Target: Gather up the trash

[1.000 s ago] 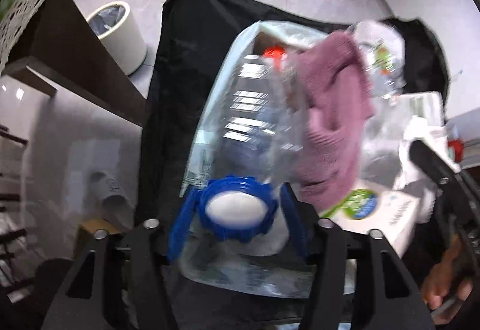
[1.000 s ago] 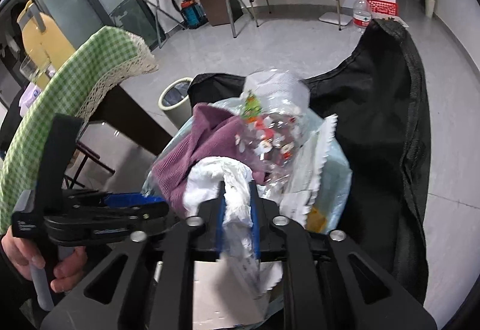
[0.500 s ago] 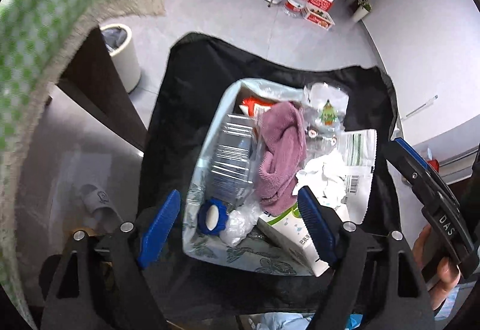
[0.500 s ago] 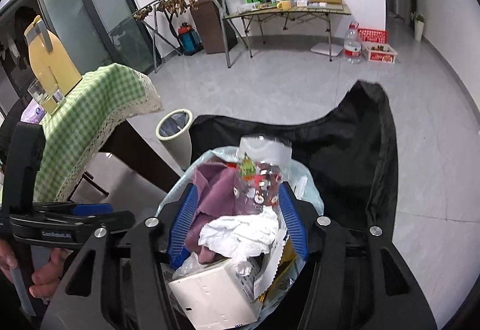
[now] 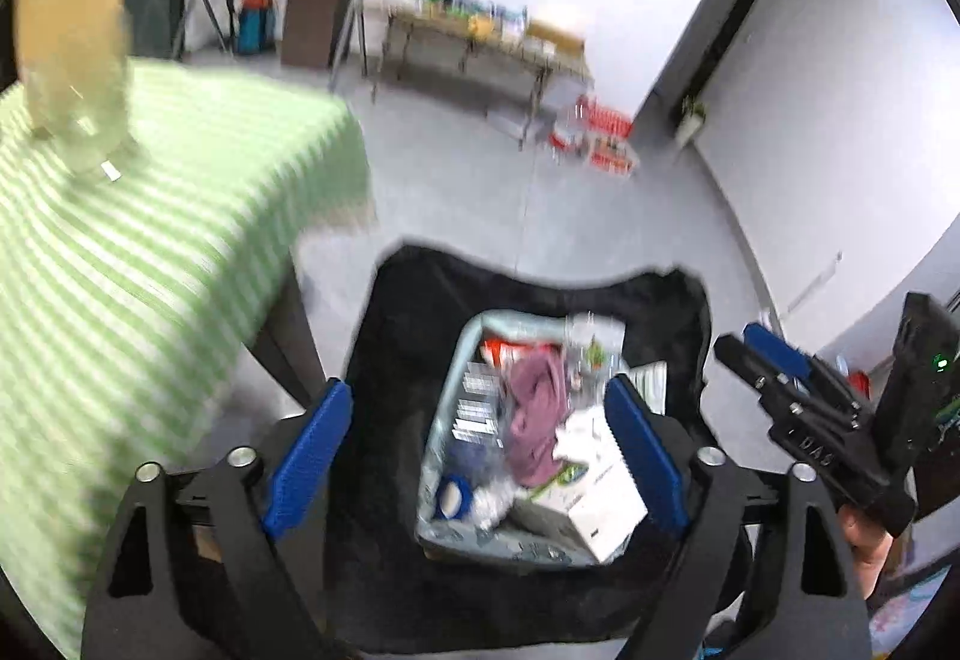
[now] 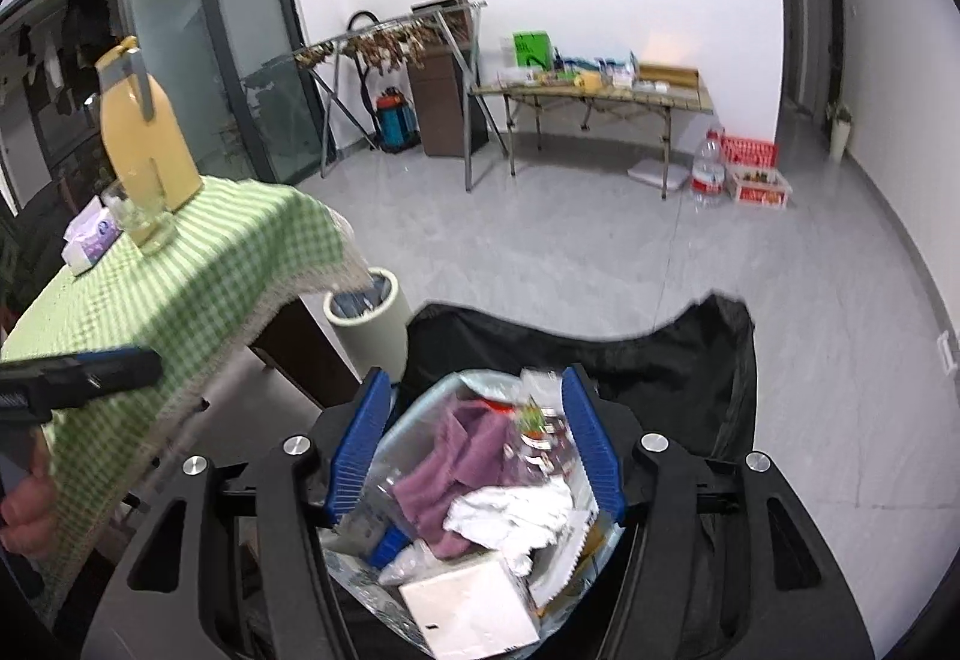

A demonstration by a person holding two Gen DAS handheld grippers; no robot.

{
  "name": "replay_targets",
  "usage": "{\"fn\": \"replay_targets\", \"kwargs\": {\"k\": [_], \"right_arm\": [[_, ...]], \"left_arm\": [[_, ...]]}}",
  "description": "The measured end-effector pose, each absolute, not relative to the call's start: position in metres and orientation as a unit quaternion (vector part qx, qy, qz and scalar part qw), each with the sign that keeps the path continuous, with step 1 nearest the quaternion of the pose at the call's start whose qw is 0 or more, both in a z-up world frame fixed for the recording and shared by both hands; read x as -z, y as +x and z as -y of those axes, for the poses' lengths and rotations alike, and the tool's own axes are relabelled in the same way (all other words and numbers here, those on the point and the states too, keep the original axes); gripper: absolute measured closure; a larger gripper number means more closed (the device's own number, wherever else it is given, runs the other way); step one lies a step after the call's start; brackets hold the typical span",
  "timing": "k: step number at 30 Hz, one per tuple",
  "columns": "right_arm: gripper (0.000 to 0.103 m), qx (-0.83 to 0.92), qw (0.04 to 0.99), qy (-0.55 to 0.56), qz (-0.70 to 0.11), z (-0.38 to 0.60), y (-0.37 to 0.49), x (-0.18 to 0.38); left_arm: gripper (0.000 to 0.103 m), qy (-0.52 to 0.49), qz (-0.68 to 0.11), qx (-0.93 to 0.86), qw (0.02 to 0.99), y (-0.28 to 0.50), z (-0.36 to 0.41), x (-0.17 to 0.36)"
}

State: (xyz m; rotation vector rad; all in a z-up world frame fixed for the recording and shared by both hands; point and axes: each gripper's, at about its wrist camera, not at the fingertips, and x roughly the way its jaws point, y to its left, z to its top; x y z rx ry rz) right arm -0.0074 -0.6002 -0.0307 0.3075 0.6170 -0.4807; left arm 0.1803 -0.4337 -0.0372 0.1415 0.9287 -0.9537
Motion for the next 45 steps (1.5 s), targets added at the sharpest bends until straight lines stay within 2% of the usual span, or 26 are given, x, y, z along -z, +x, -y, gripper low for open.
{"fn": "replay_targets", "kwargs": {"k": [6, 12, 17, 21, 30, 37, 38, 45], "right_arm": [[0.043, 0.215, 0.931, 0.116, -0.27, 0.564, 0.011, -0.009], [0.037, 0.178, 0.95, 0.073, -0.247, 0.507, 0.042, -0.042], [0.028, 0.139, 0.966, 0.039, -0.212, 0.452, 0.066, -0.07], [0.026, 0.107, 0.975, 0.026, -0.191, 0.41, 0.089, -0.084], [0.024, 0.033, 0.987, 0.02, -0.154, 0.319, 0.148, -0.11], [0.023, -0.027, 0.992, -0.006, -0.122, 0.25, 0.174, -0.115], [0.02, -0.031, 0.993, -0.009, -0.116, 0.245, 0.175, -0.114], [0.018, -0.079, 0.99, -0.012, -0.114, 0.194, 0.199, -0.1]], "left_arm": [[0.017, 0.071, -0.342, 0.399, 0.848, 0.179, 0.374, -0.016], [0.012, 0.033, -0.274, 0.356, 0.893, 0.185, 0.294, -0.062], [0.009, 0.016, -0.225, 0.308, 0.924, 0.191, 0.229, -0.091], [0.008, -0.003, -0.191, 0.264, 0.945, 0.193, 0.165, -0.112], [0.008, -0.013, -0.146, 0.173, 0.974, 0.192, 0.053, -0.13], [0.008, -0.019, -0.112, 0.114, 0.987, 0.193, -0.006, -0.137], [0.008, -0.018, -0.108, 0.106, 0.988, 0.194, -0.012, -0.137], [0.008, -0.031, -0.135, 0.052, 0.989, 0.214, -0.056, -0.115]]}}
